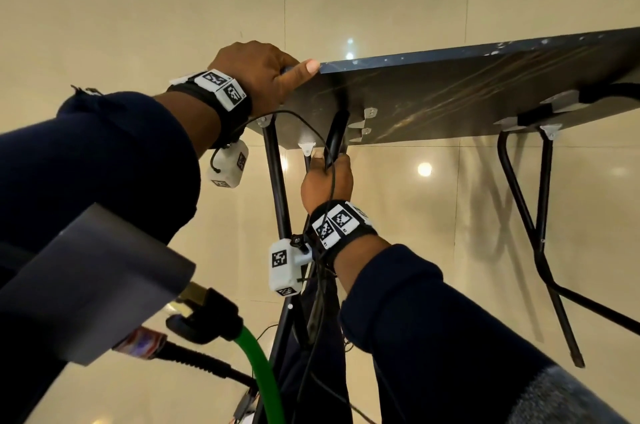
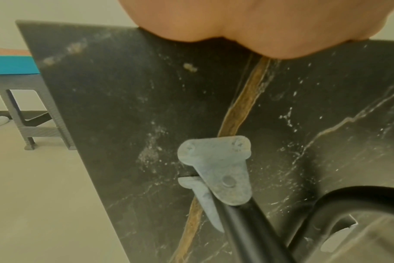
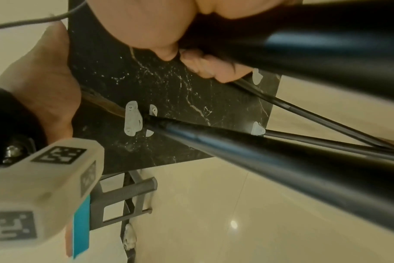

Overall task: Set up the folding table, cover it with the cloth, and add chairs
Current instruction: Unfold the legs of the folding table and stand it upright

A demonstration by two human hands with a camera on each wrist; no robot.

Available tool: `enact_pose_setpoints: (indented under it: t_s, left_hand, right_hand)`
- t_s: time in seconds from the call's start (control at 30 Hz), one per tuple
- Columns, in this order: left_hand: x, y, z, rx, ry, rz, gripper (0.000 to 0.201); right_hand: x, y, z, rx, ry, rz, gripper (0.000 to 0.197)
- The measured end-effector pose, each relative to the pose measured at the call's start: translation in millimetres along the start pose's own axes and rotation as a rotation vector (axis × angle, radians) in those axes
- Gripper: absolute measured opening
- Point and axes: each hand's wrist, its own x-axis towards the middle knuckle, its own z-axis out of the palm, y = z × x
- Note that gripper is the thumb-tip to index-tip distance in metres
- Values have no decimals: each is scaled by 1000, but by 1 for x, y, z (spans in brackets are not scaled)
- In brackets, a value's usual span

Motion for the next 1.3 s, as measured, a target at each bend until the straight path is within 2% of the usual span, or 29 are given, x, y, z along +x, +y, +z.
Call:
enact_pose_setpoints:
  t_s: [0.2, 0.4, 0.5, 0.67, 0.73, 0.83, 0.9, 1.03, 1.07, 1.13, 1.2, 1.23, 1.3]
  left_hand:
    - [-4, -1, 2, -5, 13, -26, 91]
    - [-3, 4, 4, -8, 41, -61, 86]
    - [-1, 2, 4, 4, 81, -49, 91]
    - [-5, 2, 5, -3, 125, -27, 92]
    - [-11, 2, 6, 8, 130, -17, 86]
    - [-18, 2, 11, 17, 121, -8, 84]
    - [-19, 4, 12, 12, 107, 0, 87]
    - [-14, 6, 11, 28, 135, 22, 83]
    - [-11, 7, 11, 37, 137, 29, 83]
    - [-7, 11, 9, 39, 111, 49, 86]
    - [-9, 11, 5, 39, 118, 53, 86]
    - [-8, 10, 2, 34, 122, 54, 86]
    - [-12, 12, -6, 37, 98, 43, 82]
  right_hand:
    - [6, 6, -8, 68, -10, -4, 18]
    - [11, 4, -8, 21, -32, -22, 30]
    - [14, 2, -9, 63, -50, -2, 32]
    - [14, 7, -18, 164, -36, 32, 15]
    - [13, 15, -19, 176, -23, 27, 21]
    - [15, 29, -18, 202, -7, 7, 45]
    - [15, 32, -17, 171, 1, -14, 48]
    - [16, 23, -25, 68, 18, -67, 30]
    - [16, 19, -32, 5, 4, -104, 31]
    - [18, 15, -54, -166, -132, -239, 38]
    - [28, 16, -98, -403, -333, -348, 40]
    - [40, 21, -133, -543, -375, -382, 41]
    - [63, 23, -216, -823, -295, -446, 39]
